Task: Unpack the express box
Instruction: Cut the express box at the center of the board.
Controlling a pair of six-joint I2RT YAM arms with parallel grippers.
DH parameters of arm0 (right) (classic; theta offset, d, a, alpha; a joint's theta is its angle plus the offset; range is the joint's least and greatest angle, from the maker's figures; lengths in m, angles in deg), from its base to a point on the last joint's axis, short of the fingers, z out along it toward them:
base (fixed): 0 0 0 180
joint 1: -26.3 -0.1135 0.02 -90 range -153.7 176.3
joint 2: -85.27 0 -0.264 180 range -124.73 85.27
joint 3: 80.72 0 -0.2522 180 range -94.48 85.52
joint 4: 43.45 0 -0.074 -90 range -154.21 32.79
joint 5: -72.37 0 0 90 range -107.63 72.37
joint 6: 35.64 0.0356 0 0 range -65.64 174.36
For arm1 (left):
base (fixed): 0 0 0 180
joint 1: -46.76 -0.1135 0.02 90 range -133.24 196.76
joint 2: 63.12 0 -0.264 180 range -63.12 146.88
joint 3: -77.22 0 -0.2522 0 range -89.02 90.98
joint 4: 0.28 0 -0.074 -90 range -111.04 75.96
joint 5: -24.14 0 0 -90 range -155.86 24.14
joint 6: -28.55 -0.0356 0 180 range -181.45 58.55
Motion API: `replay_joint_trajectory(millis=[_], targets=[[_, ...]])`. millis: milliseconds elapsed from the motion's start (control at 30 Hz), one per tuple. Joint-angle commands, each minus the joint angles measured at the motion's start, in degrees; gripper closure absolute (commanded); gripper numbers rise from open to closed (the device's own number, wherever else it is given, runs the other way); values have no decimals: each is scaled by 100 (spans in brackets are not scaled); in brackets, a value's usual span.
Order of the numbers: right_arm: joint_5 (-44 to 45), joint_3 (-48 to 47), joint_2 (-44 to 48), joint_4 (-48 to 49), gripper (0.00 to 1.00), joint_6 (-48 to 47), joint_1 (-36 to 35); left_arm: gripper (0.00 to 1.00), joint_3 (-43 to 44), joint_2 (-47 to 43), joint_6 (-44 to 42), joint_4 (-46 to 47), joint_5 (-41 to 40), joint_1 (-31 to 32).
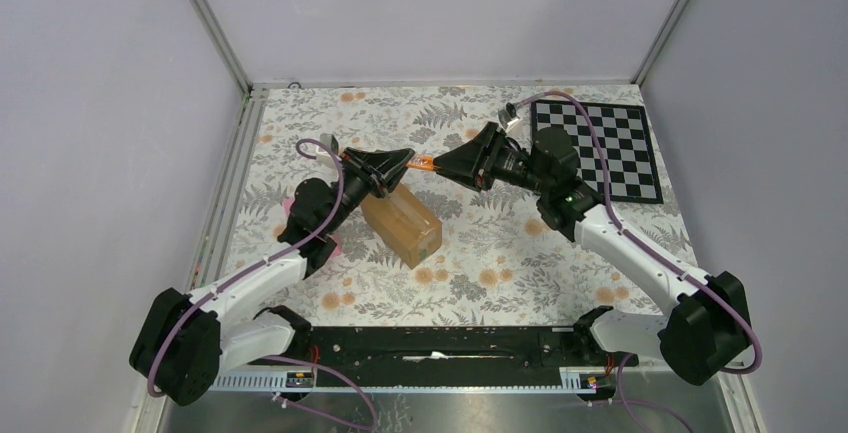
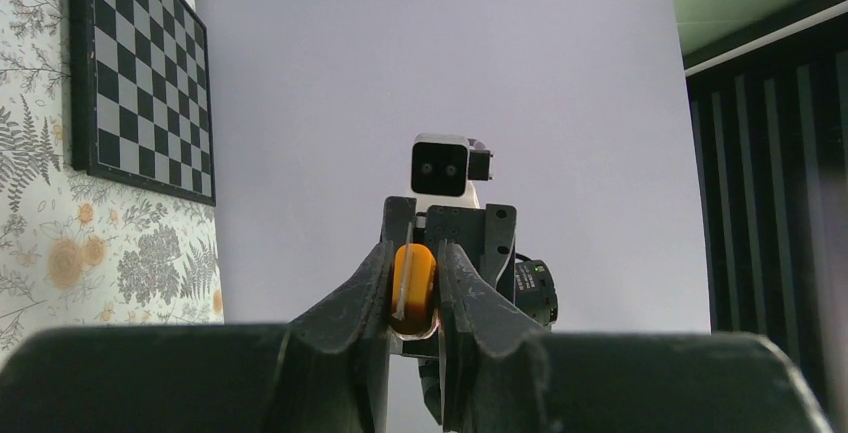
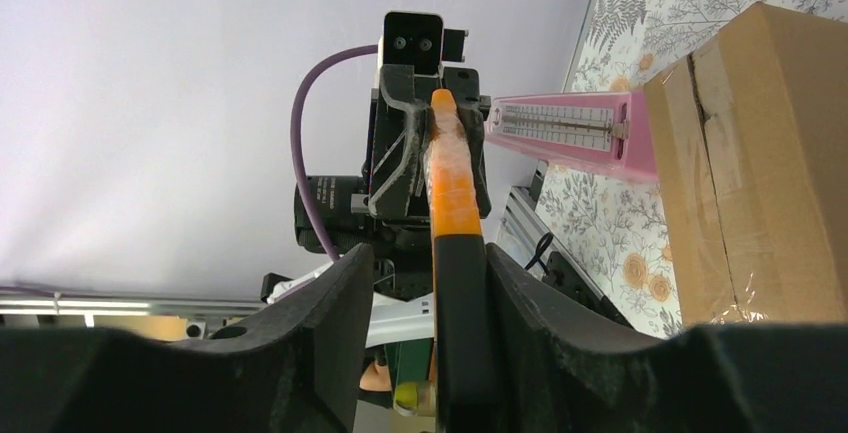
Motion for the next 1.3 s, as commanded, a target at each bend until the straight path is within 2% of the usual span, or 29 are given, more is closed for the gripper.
replay_joint_trajectory(millis=[0,167,467,533,600,633,667,733,767,800,833,933,1067,1200,1267], targets=[[170,-35,63,572,54,103,-136,100,158,111,-93,216,-109,92],[350,-84,31,465,64,-46,-156,100,206,160,-135,173,-39,119],[486,-55,-115,476,66,-214,-190,100,340,235,-277,-18,208,147],[535,-23,-96,415,77,-283,-184,100,356,262,-292,-75,295,147],[639,-11,-56,223,99,-409,-191,100,400,228,-394,-289,393,147],[706,24,-16,135,100,-451,-191,94,493,182,-532,-690,427,141],[759,79,39,114,100,-461,-185,78,620,92,-773,-1170,439,132],[896,239,189,19,100,-502,-182,37,934,-159,-1491,-2542,187,130],[1014,312,285,-46,100,-544,-169,26,1049,-296,-1725,-3093,-16,134],[1096,436,412,-104,100,-581,-170,9,1122,-409,-1856,-3666,-172,130],[1193,529,515,-161,100,-580,-169,2,1197,-522,-1943,-4053,-359,130],[1390,744,768,-255,100,-627,-139,1,1558,-663,-2302,-5286,-812,137],[1950,773,1173,-986,100,-1053,-137,1,2343,-527,-2644,-7189,-1577,138],[2434,691,1390,-1680,100,-1511,-132,1,2732,-560,-2458,-8781,-2802,138],[2566,693,1409,-1892,100,-1639,-138,1,2761,-576,-2343,-9220,-3282,130]])
